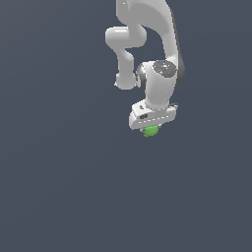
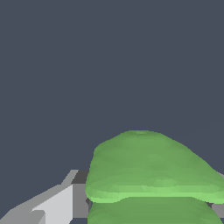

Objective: Pick up the object and move it to a goal position.

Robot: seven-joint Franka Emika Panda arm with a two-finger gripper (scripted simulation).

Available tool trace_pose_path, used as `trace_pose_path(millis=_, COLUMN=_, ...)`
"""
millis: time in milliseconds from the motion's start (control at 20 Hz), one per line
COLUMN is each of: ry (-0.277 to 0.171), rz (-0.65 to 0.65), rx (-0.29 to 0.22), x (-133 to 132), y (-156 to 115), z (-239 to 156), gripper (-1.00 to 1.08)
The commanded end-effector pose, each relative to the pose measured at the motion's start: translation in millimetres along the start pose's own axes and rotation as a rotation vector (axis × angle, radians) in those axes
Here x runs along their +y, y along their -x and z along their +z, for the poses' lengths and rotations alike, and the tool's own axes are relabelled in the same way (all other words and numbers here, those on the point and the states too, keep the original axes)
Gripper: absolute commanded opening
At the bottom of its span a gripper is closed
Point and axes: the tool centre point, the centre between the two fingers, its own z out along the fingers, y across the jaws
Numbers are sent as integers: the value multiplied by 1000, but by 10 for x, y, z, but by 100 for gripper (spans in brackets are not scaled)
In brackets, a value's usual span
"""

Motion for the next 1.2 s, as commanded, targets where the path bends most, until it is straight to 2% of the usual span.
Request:
trace_pose_path(millis=0, ry=0, rz=0, rx=1, x=-99, y=65, z=-245, gripper=-100)
trace_pose_path(millis=650, ry=0, rz=-1, rx=1, x=-547, y=330, z=-1374, gripper=-100)
trace_pose_path(millis=1150, ry=-1, rz=-1, rx=1, x=-678, y=387, z=-1706, gripper=-100)
